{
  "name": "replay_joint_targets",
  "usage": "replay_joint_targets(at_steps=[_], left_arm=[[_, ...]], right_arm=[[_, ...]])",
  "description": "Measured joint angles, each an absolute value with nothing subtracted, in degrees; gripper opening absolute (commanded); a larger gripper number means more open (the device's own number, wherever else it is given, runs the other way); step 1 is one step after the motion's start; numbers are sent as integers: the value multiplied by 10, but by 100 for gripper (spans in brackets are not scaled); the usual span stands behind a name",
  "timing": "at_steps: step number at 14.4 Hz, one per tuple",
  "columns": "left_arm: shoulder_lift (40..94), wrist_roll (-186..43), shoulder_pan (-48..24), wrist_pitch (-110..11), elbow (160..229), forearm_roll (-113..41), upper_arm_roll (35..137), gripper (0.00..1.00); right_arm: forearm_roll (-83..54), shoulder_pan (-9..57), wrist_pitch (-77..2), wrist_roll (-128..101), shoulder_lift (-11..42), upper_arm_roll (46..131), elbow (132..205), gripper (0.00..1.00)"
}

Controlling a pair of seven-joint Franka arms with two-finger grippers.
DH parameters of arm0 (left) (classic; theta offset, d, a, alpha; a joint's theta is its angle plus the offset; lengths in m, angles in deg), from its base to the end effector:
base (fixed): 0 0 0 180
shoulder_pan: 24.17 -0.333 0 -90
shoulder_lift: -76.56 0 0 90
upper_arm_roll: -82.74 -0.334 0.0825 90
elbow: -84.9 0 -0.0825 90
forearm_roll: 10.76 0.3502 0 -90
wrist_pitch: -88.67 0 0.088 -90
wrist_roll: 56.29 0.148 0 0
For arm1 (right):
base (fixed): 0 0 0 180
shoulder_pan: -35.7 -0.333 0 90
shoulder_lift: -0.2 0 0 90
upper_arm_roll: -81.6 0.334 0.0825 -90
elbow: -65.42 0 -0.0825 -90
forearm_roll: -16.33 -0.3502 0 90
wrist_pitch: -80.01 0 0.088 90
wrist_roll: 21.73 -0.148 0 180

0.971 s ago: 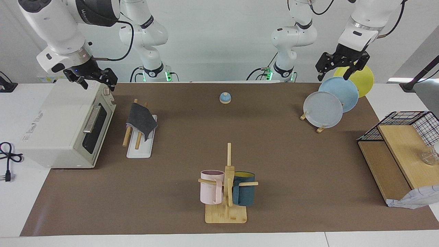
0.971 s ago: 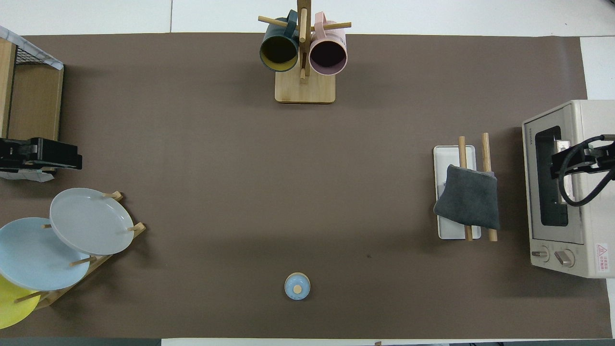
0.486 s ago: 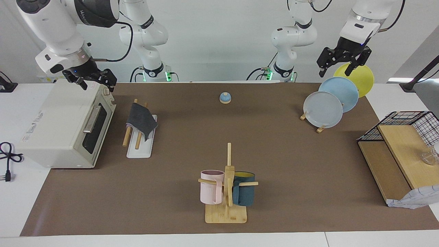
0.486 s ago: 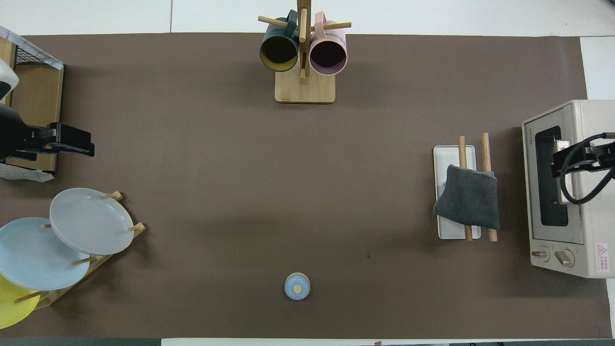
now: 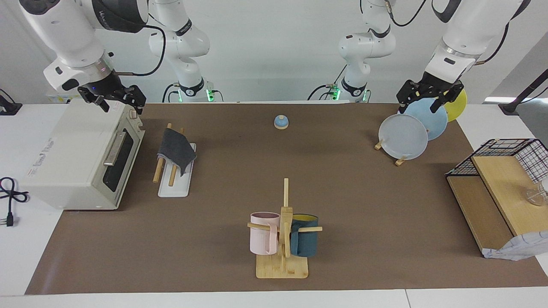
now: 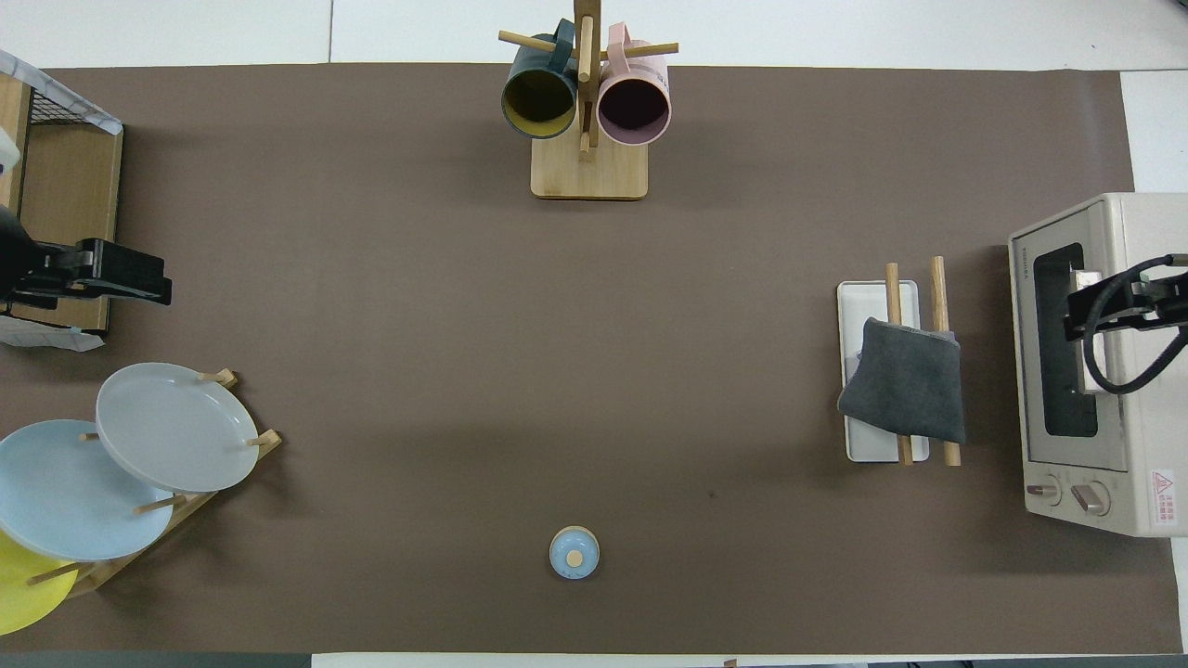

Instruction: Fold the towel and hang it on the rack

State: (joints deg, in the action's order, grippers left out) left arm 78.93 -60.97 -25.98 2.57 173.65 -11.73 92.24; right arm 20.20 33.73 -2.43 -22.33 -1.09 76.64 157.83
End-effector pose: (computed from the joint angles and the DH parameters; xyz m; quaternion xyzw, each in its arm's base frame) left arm 0.4952 -0.0714 0.6259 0.9996 -0.0267 -0.0033 0.0047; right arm 0.4901 -0.0368 0.5851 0.9960 -0.0330 -0.0763 0.0312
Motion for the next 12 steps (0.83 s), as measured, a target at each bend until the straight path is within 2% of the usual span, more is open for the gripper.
replay_joint_targets(at_steps=[12], left_arm=[[796,-608,-260,30,1737,-117,921,100]], right_arm=[[200,337,-42,-223,-10,766,1578,100]])
